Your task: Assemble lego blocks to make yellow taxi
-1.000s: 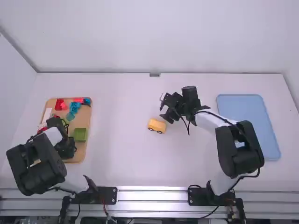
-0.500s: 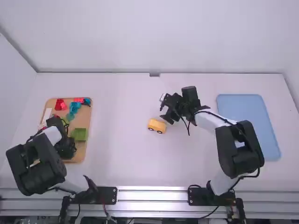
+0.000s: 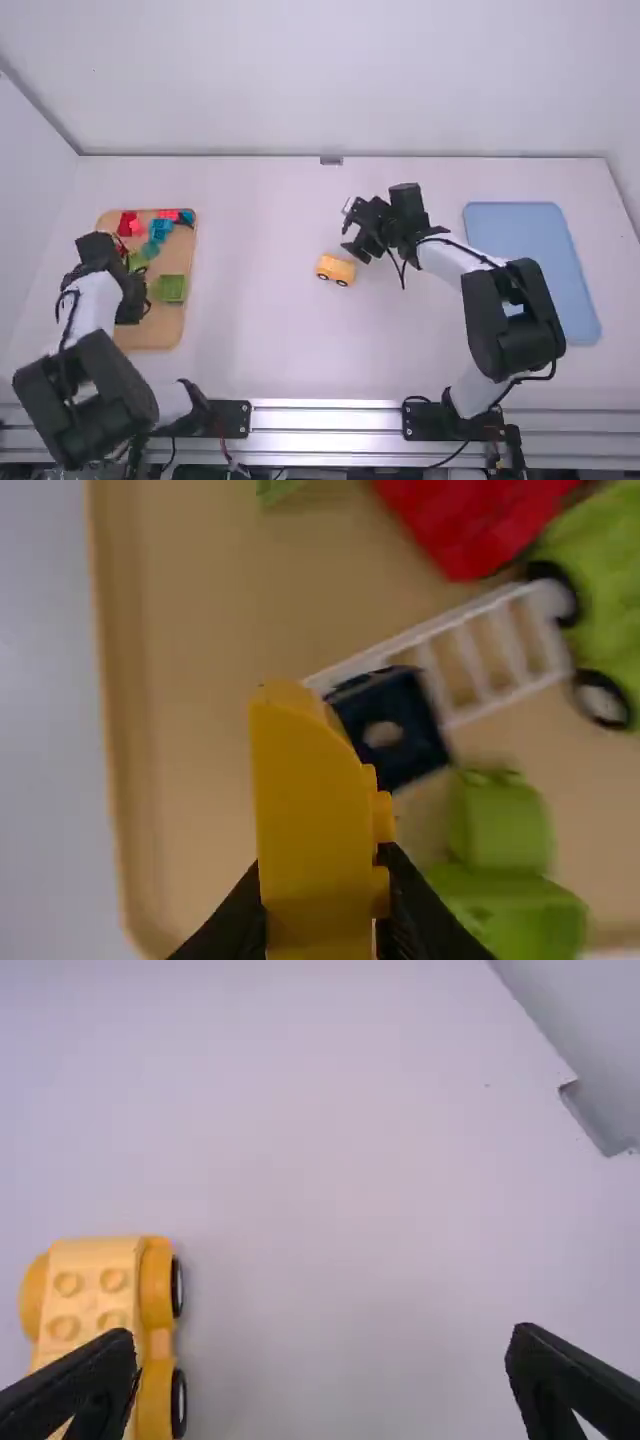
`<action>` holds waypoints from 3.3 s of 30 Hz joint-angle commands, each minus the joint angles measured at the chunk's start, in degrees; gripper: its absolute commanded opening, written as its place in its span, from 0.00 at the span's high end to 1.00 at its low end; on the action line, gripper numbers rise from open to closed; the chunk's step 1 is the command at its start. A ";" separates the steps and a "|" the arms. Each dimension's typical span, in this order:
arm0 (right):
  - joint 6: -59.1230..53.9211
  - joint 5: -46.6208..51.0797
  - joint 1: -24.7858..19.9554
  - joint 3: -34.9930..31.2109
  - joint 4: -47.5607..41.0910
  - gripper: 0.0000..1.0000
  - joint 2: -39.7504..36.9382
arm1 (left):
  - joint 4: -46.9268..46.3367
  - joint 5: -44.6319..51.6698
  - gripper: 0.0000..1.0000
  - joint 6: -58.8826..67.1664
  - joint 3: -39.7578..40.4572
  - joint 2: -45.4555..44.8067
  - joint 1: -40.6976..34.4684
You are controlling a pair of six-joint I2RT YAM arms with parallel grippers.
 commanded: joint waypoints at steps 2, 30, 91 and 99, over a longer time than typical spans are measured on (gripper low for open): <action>7.76 -3.41 0.09 -0.09 2.45 0.02 -0.74 | 0.79 0.70 0.98 7.72 0.59 -6.97 -3.34; 43.47 -41.20 -2.25 9.77 16.61 0.01 1.92 | 51.82 17.33 0.96 50.51 -1.14 6.60 -49.03; 60.67 -38.62 1.92 12.59 34.69 0.63 12.74 | 60.17 15.13 0.98 52.06 -1.66 11.43 -57.48; 59.36 -37.44 1.90 12.59 34.99 0.75 12.72 | 60.37 15.10 0.72 52.04 -1.66 11.43 -57.57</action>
